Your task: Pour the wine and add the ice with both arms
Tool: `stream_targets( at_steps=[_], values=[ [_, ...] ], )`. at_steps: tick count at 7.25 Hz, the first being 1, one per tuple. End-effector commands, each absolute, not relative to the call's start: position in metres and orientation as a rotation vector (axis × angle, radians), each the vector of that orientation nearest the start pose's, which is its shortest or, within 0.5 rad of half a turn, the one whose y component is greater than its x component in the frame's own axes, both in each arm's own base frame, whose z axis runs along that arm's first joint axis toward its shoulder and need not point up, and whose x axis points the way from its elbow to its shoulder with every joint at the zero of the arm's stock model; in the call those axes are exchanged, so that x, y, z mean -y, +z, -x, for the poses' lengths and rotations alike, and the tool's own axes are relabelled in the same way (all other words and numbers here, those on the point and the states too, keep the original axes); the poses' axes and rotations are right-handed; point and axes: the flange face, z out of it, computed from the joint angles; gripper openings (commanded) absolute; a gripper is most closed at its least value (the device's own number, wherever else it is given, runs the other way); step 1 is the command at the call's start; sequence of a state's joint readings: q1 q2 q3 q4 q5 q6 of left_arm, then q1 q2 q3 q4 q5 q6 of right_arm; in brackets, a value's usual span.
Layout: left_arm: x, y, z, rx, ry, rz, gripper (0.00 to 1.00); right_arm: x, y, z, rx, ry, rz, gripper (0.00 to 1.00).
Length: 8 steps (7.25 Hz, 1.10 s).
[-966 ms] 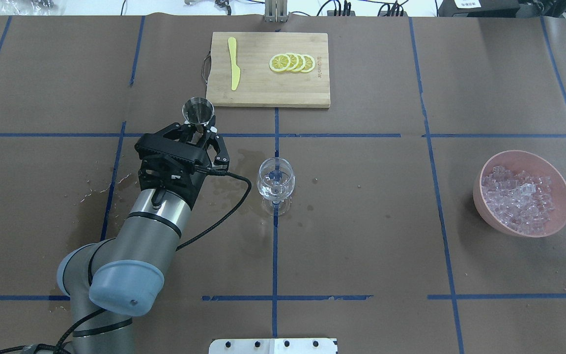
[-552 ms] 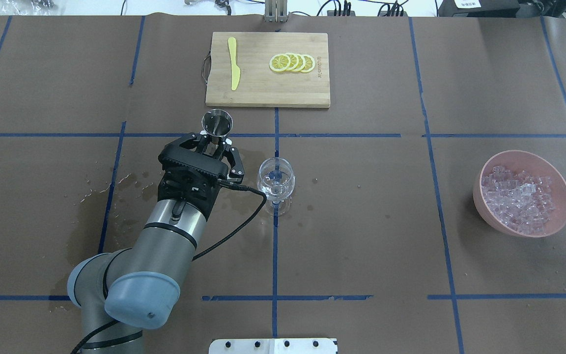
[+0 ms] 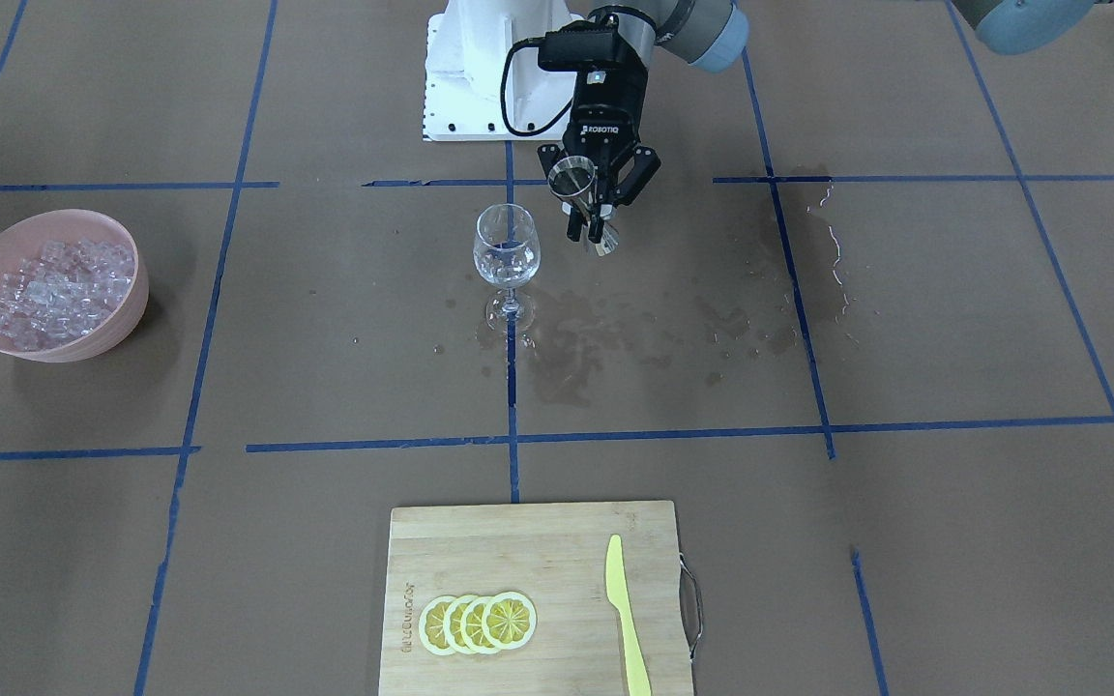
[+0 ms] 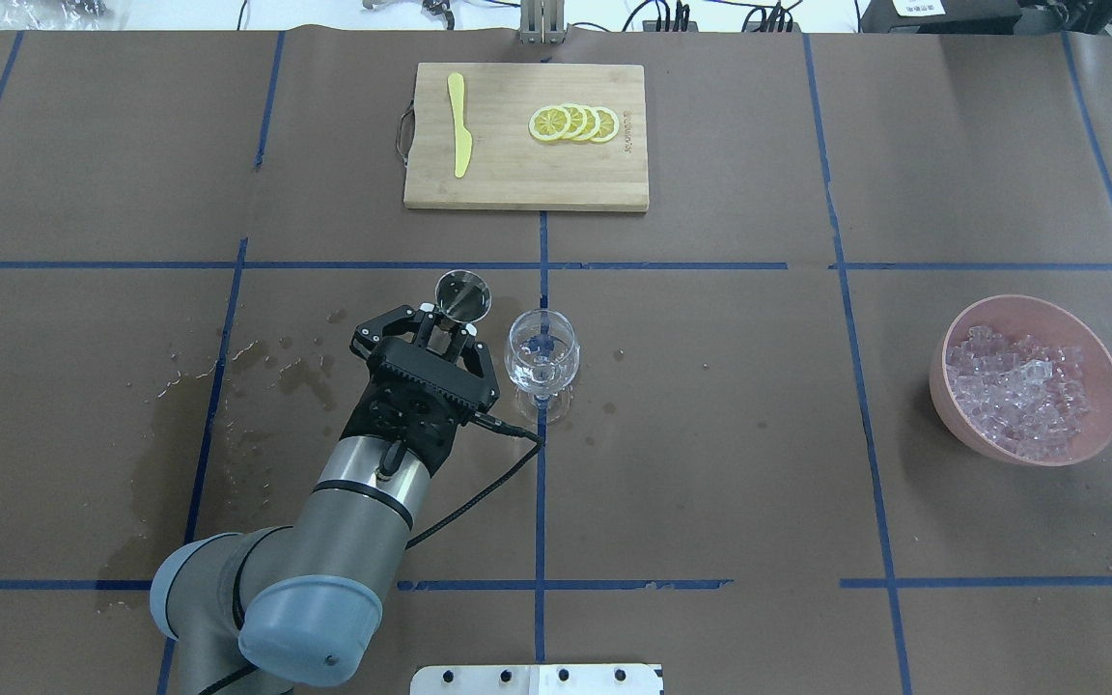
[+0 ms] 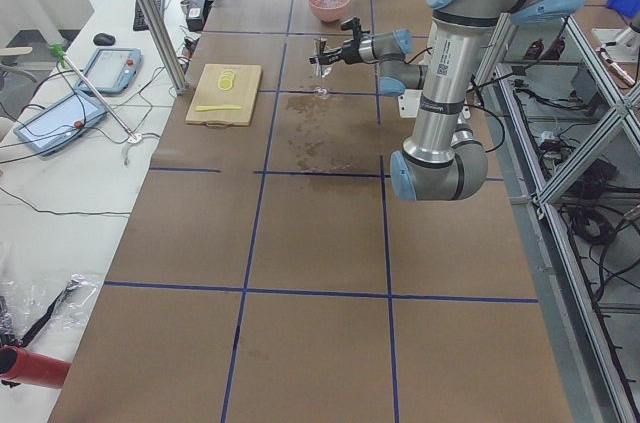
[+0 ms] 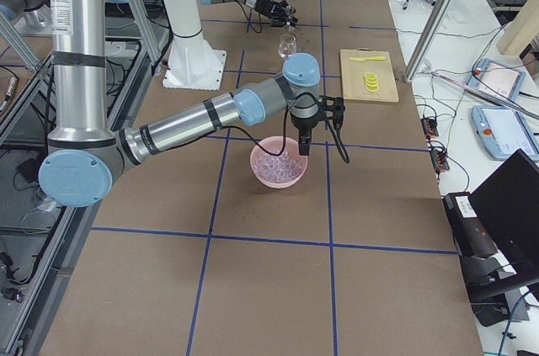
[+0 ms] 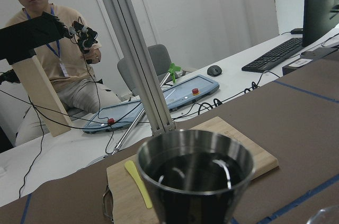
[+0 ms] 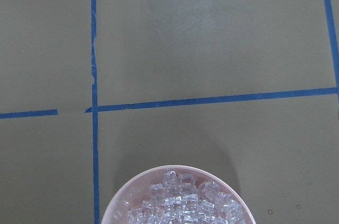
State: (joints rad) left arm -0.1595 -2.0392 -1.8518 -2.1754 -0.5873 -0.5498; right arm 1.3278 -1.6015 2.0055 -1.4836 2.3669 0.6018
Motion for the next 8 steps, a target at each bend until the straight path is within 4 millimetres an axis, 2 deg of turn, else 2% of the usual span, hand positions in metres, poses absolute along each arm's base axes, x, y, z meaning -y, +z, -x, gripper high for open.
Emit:
stream_targets(
  at_steps=[1, 6, 8],
  values=[
    [0.301, 0.174, -0.524, -0.449, 0.145, -1.342, 0.00, 0.467, 0.440, 0.058, 0.907, 0.136, -0.105, 1.00],
    [0.307, 0.170, -0.525, -0.266, 0.325, -1.372, 0.00, 0.465, 0.437, 0.061, 0.908, 0.134, -0.105, 1.00],
    [0.319, 0.164, -0.521, -0.176, 0.390, -1.378, 0.00, 0.465, 0.436, 0.061, 0.909, 0.135, -0.105, 1.00]
  ],
)
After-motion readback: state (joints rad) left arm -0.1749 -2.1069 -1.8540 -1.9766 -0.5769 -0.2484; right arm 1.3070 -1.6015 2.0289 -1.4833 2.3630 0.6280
